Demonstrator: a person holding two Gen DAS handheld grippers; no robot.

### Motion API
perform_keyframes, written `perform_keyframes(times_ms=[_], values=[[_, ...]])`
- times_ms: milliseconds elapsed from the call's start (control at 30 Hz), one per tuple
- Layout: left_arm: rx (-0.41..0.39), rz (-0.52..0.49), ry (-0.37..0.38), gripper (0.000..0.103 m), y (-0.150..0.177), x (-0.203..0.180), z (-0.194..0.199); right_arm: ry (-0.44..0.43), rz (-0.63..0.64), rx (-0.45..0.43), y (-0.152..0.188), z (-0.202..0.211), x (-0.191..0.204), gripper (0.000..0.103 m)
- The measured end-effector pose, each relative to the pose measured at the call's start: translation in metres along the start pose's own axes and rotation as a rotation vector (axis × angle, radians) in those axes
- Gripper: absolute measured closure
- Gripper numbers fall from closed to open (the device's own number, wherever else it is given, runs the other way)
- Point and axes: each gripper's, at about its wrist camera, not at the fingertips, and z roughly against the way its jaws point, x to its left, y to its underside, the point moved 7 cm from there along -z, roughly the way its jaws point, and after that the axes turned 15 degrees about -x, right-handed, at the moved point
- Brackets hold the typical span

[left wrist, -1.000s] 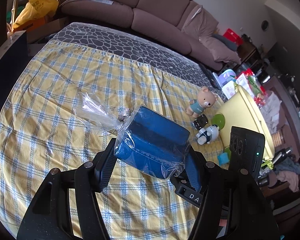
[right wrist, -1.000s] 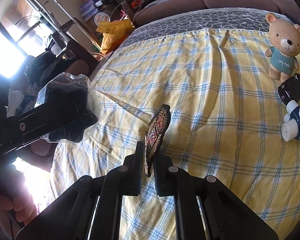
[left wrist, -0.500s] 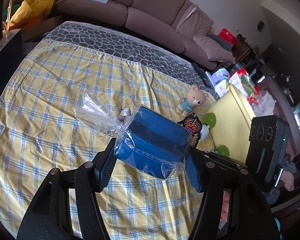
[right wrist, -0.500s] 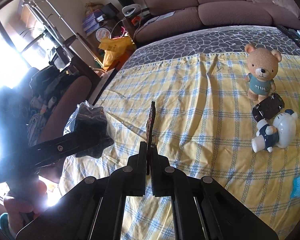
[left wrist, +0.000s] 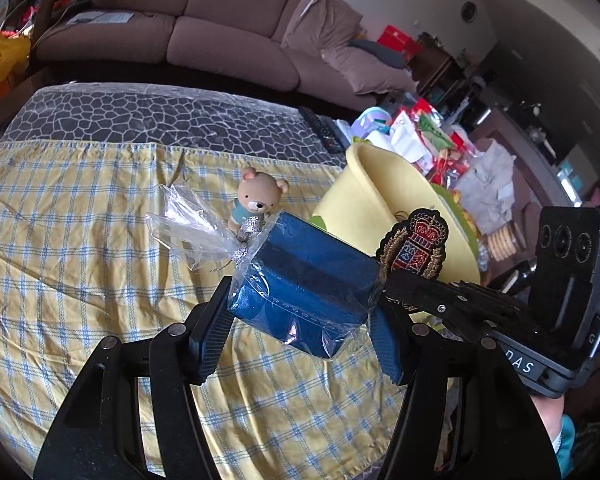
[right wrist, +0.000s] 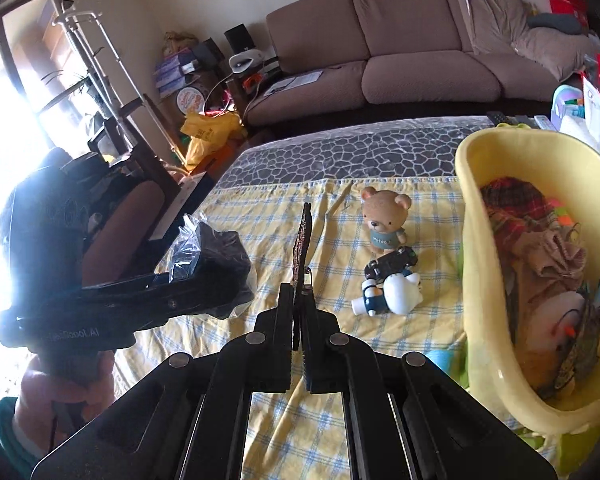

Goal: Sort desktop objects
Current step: 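Carry the bagged box with the left gripper while the right gripper carries the patch toward the tub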

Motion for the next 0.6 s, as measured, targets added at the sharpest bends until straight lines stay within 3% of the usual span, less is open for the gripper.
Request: perform_keyframes(times_ms=[333, 600], values=[[0.054, -0.128, 0.086, 0.044, -0.01, -0.12, -0.053, 0.166, -0.012, -0.031, -0.024, 0.079, -0.095, 0.1], [0.141, -0.193, 0.114, 0.044, 0.006, -0.182, -0.108, 0.261, 0.006, 0.038, -0.011, 0.1, -0.16, 0.1]])
